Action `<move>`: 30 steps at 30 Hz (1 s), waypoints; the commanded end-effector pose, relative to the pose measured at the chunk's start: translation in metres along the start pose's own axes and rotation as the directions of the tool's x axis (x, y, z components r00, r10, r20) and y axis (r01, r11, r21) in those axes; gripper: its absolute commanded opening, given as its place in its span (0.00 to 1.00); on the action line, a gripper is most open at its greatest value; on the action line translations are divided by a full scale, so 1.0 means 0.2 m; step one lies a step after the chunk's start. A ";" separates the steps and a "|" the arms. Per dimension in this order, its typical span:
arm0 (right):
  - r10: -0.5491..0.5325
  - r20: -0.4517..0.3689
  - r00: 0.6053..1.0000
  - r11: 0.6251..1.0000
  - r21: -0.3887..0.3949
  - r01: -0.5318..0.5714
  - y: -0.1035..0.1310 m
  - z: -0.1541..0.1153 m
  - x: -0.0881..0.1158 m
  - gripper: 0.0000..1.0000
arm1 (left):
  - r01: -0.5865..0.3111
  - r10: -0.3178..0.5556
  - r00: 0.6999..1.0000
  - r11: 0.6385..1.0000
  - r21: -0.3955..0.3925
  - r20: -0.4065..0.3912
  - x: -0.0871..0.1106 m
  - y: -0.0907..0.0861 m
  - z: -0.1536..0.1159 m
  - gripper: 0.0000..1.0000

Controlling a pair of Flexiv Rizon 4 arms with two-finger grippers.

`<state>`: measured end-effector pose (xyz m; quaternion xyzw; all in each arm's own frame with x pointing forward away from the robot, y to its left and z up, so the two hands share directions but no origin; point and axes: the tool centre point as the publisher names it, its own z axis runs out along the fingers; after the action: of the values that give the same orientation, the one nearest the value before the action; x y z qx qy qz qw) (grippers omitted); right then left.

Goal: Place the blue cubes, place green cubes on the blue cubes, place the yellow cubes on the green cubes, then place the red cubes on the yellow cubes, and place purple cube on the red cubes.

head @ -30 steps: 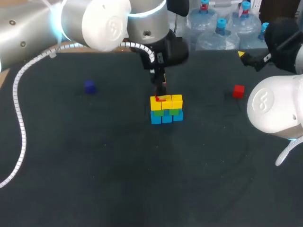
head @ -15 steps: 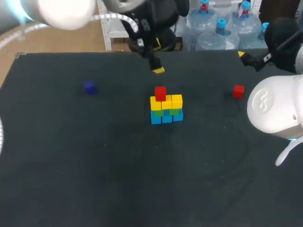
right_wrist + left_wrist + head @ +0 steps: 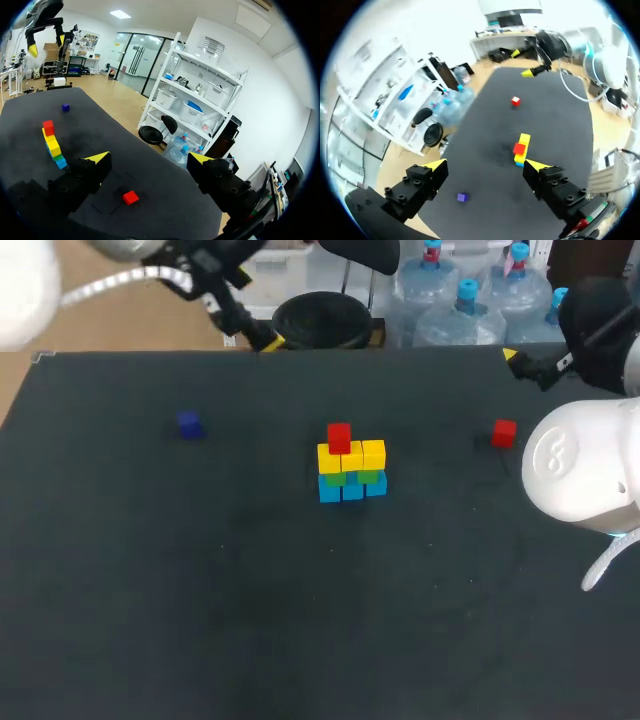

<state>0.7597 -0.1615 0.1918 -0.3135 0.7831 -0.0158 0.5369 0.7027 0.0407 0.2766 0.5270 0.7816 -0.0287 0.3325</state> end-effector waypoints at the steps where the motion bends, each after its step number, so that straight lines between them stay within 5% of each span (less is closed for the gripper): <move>1: 0.000 0.002 1.000 1.000 -0.002 0.000 0.00 0.00 0.00 1.00 | 0.118 -0.030 0.950 0.957 -0.266 0.311 0.17 -0.03 -0.15 1.00; 18: 0.000 0.002 1.000 1.000 -0.002 0.000 0.00 0.00 0.00 1.00 | 0.252 -0.099 0.925 0.882 -0.398 0.367 0.31 0.09 -0.19 1.00; 30: 0.000 0.002 1.000 1.000 -0.002 0.000 0.00 0.00 0.00 1.00 | 0.217 -0.091 0.930 0.917 -0.334 0.356 0.27 0.10 -0.15 1.00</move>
<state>0.7597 -0.1614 0.1918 -0.3135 0.7831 -0.0158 0.5369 0.6885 0.1093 0.2810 0.3668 0.7452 0.0197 0.5565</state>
